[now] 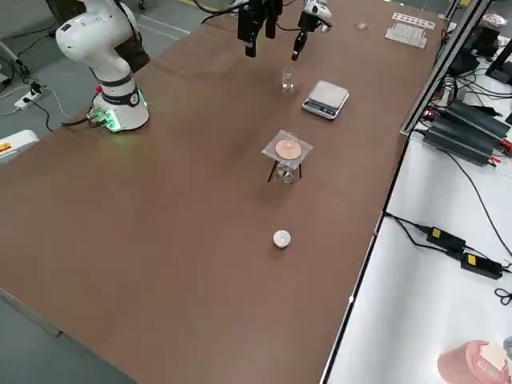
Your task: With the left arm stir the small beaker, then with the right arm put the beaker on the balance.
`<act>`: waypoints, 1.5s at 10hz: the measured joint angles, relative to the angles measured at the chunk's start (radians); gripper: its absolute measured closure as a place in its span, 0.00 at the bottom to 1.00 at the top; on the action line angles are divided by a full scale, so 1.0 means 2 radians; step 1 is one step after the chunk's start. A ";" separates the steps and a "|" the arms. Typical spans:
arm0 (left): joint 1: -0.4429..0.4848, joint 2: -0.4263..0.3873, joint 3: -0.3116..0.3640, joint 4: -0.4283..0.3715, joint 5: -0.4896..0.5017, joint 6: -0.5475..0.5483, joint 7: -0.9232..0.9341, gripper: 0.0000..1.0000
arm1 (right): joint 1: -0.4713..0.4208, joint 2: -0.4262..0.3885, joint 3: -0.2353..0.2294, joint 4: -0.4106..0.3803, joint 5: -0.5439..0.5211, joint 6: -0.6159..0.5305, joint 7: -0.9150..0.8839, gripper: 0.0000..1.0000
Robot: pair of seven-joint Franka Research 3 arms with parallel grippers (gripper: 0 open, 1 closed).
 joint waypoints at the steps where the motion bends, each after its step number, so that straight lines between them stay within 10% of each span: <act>1: -0.002 0.000 0.000 0.001 0.000 0.000 -0.004 0.93 | 0.000 0.000 0.000 0.000 0.000 -0.001 0.000 0.00; 15: -0.031 -0.010 0.000 0.054 0.193 -0.086 -0.266 0.93 | 0.000 0.000 0.000 -0.001 0.000 -0.003 0.000 0.00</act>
